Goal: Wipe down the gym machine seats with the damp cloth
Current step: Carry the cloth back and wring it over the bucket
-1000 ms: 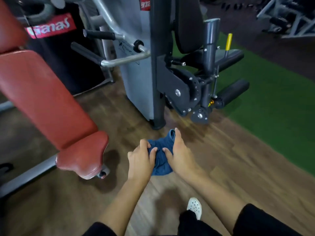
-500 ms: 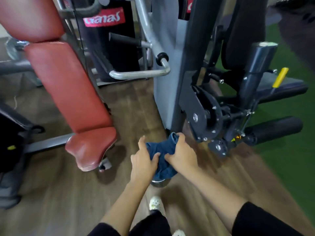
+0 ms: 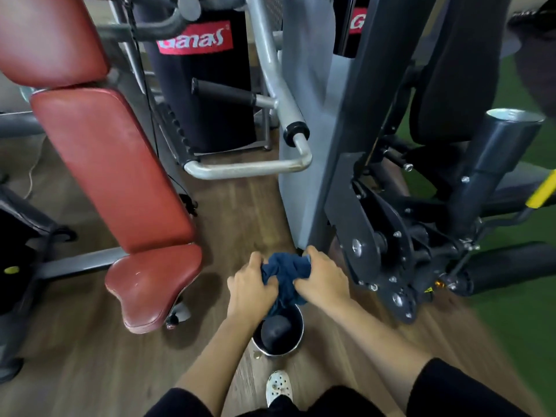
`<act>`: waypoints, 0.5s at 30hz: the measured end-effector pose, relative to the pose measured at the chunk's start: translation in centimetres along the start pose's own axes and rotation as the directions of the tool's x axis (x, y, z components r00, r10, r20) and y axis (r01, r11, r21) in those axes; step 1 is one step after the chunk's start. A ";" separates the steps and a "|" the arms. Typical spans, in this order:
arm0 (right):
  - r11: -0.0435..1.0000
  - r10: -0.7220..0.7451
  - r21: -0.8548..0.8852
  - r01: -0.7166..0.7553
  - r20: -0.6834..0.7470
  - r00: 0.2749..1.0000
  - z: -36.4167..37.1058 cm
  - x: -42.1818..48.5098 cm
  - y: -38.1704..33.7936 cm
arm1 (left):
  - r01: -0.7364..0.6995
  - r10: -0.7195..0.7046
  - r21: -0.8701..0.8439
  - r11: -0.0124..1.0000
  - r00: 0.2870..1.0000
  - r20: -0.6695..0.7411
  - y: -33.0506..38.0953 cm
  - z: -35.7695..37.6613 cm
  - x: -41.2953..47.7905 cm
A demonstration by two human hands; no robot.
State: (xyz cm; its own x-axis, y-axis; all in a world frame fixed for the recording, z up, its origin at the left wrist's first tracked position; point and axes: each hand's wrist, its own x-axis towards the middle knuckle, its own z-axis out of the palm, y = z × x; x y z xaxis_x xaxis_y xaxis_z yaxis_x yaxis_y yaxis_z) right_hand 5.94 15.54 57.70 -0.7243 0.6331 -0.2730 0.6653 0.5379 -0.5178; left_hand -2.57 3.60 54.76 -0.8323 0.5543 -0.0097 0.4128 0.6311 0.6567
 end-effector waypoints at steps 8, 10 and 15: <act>0.994 -0.107 -0.017 0.107 0.029 0.994 -0.4 2.6 0.1 | 0.025 -0.026 0.068 0.997 1.000 0.001 -0.3 -0.1 2.4; 0.989 -0.138 -0.043 0.141 0.057 0.989 -0.7 3.1 0.2 | 0.051 -0.051 0.098 0.994 0.999 -0.002 -0.5 -0.2 2.7; 0.964 -0.181 -0.169 0.205 0.144 0.973 -1.2 4.4 0.2 | 0.065 -0.077 0.179 0.982 0.995 0.061 0.1 -0.5 3.3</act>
State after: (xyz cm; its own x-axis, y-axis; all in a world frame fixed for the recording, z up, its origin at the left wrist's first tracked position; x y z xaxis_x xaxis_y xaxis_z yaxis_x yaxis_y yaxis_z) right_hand 3.08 19.12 57.34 -0.8514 0.4380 -0.2886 0.5236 0.7425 -0.4178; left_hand -5.47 5.25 55.17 -0.8371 0.5365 -0.1064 0.4175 0.7525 0.5093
